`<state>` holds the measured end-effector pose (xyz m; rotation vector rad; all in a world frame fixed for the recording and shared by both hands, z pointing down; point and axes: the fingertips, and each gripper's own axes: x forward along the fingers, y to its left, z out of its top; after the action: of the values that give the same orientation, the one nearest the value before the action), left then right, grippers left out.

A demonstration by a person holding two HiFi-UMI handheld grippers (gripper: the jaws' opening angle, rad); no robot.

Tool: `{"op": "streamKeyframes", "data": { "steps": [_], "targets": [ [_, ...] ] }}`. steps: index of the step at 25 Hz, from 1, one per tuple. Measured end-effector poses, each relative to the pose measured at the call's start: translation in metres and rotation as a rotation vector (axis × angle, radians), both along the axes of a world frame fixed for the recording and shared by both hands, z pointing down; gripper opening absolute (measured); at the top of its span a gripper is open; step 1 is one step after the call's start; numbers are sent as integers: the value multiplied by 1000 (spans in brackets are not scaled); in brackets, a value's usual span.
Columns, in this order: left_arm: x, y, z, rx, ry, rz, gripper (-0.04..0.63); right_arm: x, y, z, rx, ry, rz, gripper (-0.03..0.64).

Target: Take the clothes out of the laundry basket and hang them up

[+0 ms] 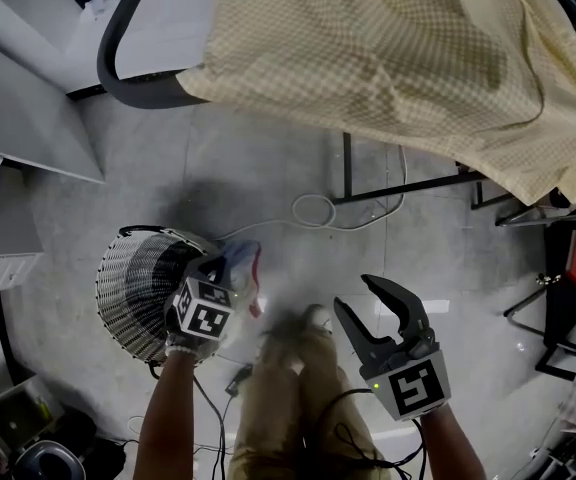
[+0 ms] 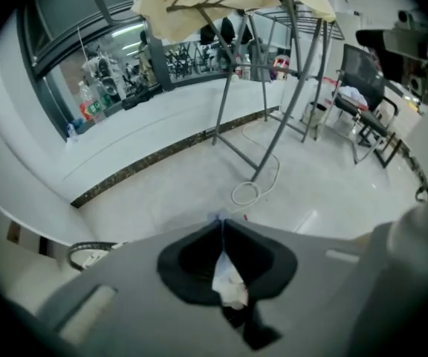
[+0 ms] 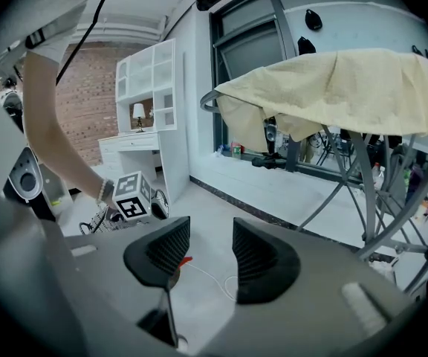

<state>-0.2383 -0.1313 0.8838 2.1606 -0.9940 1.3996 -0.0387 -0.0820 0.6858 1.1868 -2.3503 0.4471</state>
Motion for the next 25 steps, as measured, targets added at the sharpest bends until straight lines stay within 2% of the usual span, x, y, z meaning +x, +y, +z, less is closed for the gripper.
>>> {"op": "streamKeyframes", "data": {
  "steps": [12, 25],
  "targets": [
    [-16, -5, -178, 240, 95, -27, 11, -35, 3, -68, 25, -10, -88, 183],
    [-32, 2, -379, 519, 140, 55, 11, -80, 3, -169, 120, -9, -167, 183]
  ]
}}
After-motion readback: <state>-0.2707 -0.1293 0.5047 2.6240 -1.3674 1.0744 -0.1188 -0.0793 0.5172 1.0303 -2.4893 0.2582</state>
